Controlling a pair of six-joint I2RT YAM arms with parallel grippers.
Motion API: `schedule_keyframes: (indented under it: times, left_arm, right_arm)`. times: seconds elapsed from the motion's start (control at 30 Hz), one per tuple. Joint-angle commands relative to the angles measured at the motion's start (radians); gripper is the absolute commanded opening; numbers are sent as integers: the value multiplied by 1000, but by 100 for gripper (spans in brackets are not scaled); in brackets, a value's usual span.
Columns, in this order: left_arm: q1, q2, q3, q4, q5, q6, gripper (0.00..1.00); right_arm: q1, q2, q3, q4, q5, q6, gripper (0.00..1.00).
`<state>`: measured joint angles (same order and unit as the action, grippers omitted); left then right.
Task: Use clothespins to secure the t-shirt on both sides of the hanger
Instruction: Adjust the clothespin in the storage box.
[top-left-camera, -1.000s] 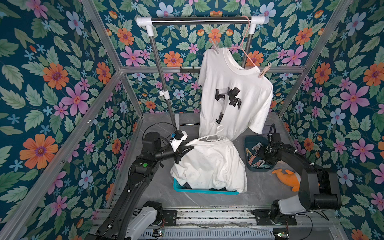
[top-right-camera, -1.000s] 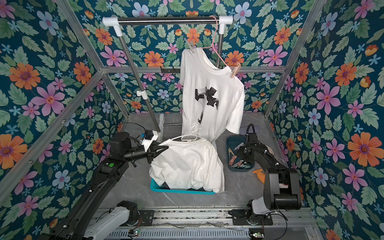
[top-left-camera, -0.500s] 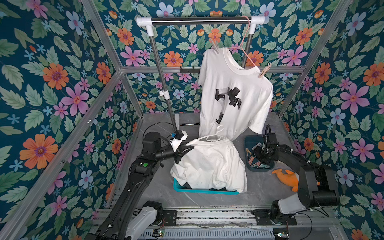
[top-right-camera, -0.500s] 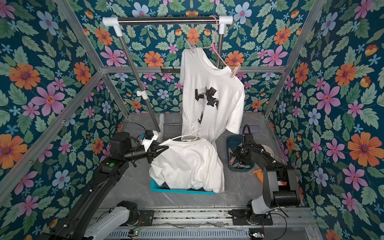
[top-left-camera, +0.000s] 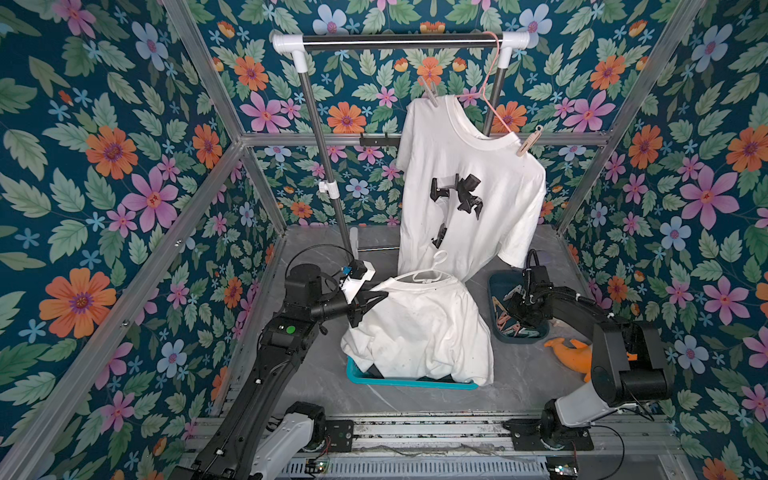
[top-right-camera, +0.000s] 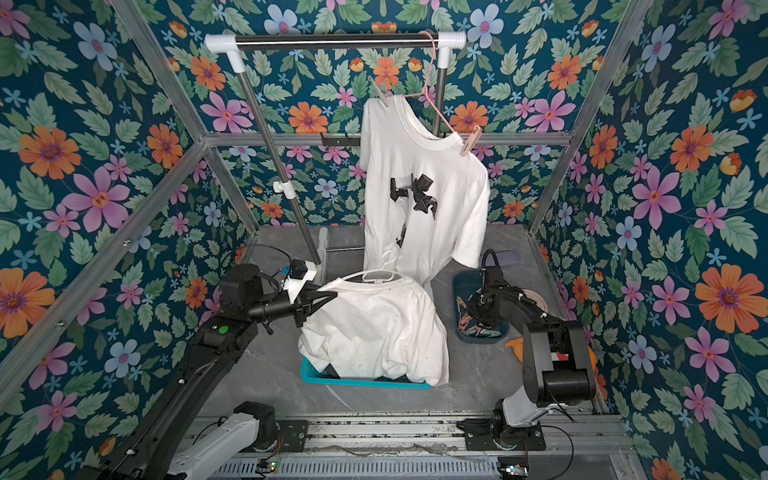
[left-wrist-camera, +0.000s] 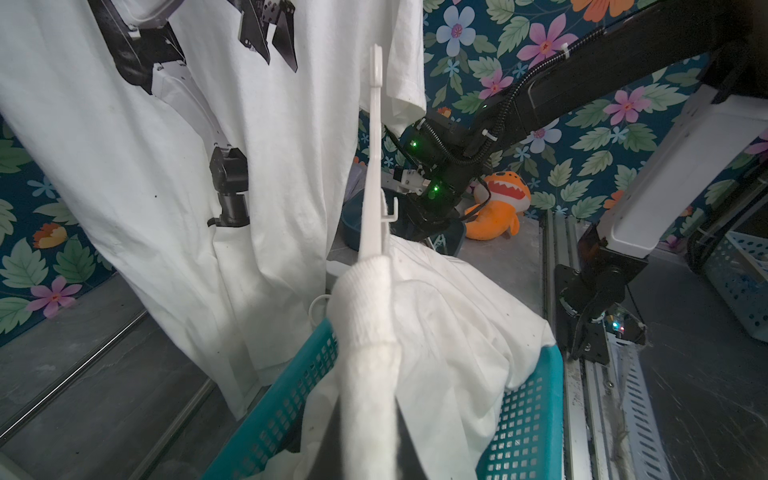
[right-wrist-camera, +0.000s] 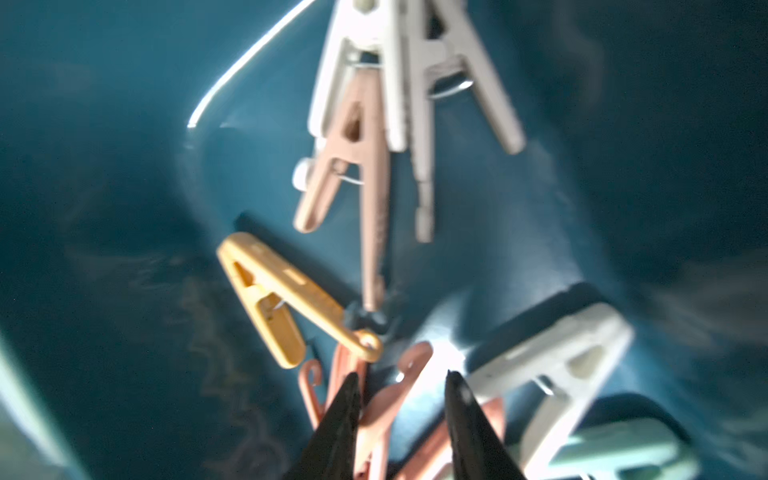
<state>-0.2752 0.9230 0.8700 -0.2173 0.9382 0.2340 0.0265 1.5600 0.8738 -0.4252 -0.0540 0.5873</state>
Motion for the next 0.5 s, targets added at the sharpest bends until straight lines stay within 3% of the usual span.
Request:
schedule_keyframes:
  times: [0.0,0.1,0.23,0.47]
  left_arm:
    - [0,-3,3,42,-11,-2,0]
    - [-1,0,4,42,-9,-2,0]
    - [-1,3,4,42,-7,-2,0]
    - [0,5,6,42,-4,-5,0]
  right_arm:
    - [-12,-15,-12,-41,59,-30,38]
    - [-21,-38,-21,-47,65,-39,46]
    - [-20,-88,-20,-57,42,-32,47]
    - [-15,-130,-39,-20,-118,67,53]
